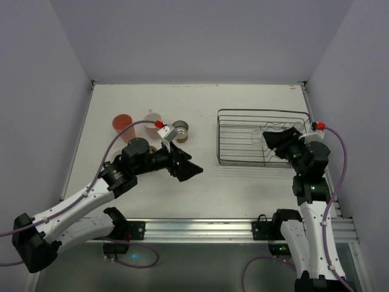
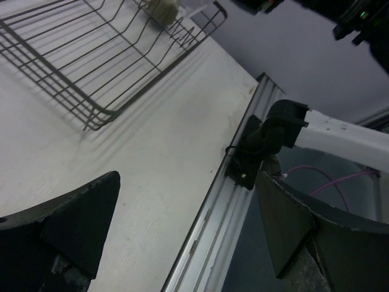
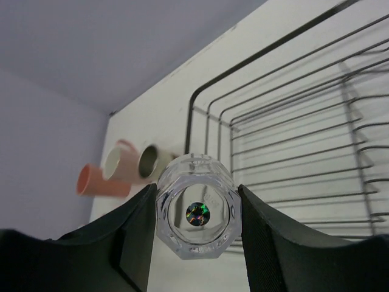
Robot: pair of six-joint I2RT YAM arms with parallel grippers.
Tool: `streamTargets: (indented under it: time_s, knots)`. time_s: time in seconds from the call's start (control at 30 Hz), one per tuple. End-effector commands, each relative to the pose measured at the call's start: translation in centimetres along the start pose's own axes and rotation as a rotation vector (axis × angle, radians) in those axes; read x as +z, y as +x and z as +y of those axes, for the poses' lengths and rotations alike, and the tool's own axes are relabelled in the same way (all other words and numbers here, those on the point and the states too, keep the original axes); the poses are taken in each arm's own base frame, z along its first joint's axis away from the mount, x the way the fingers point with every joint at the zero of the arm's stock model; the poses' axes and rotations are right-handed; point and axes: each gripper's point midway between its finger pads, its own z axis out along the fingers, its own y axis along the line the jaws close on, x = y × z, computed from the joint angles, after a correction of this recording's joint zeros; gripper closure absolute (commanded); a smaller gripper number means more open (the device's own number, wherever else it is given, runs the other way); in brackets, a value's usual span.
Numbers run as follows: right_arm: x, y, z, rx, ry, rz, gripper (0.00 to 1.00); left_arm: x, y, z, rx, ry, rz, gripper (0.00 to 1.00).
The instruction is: Unload the cups from the dish rack
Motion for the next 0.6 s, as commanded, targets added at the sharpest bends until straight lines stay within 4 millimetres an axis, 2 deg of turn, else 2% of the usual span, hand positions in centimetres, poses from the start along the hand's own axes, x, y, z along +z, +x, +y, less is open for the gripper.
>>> streamTargets:
  time_s: [0.0, 0.03, 0.07, 0.1, 0.17, 0.2, 0.27, 0.43, 0.57]
  knots:
    - [-2.4, 3.3, 7.6, 0.077, -0.395, 0.157, 0.71, 1.8, -3.9, -4.2, -0.121, 0.231, -0.116, 0.04]
    - [-2.9, 4.2, 8.7, 0.072, -0.469, 0.181, 0.71, 2.3, -3.7, -4.1, -0.148, 0.242, -0.112, 0.06]
    - [-3.3, 4.8, 9.4, 0.074, -0.503, 0.197, 0.71, 2.7, -4.5, -4.7, -0.152, 0.276, -0.144, 0.1]
    - [-4.0, 5.9, 10.6, 0.071, -0.557, 0.233, 0.71, 3.7, -3.9, -4.3, -0.208, 0.275, -0.121, 0.12]
    - [-4.5, 6.8, 11.6, 0.092, -0.633, 0.252, 0.71, 4.4, -4.4, -4.8, -0.223, 0.313, -0.136, 0.17]
    - [-4.8, 7.5, 12.2, 0.121, -0.659, 0.285, 0.71, 5.3, -3.7, -4.5, -0.259, 0.311, -0.111, 0.19]
    - [-5.4, 8.5, 13.0, 0.124, -0.743, 0.316, 0.71, 5.8, -4.0, -4.8, -0.268, 0.331, -0.124, 0.23]
    - [-4.9, 10.9, 13.8, 0.142, -0.8, 0.42, 0.71, 6.9, -3.5, -5.0, -0.317, 0.342, -0.127, 0.32]
    - [-4.8, 12.3, 13.7, 0.162, -0.816, 0.449, 0.71, 7.0, -3.3, -5.9, -0.321, 0.366, -0.14, 0.51]
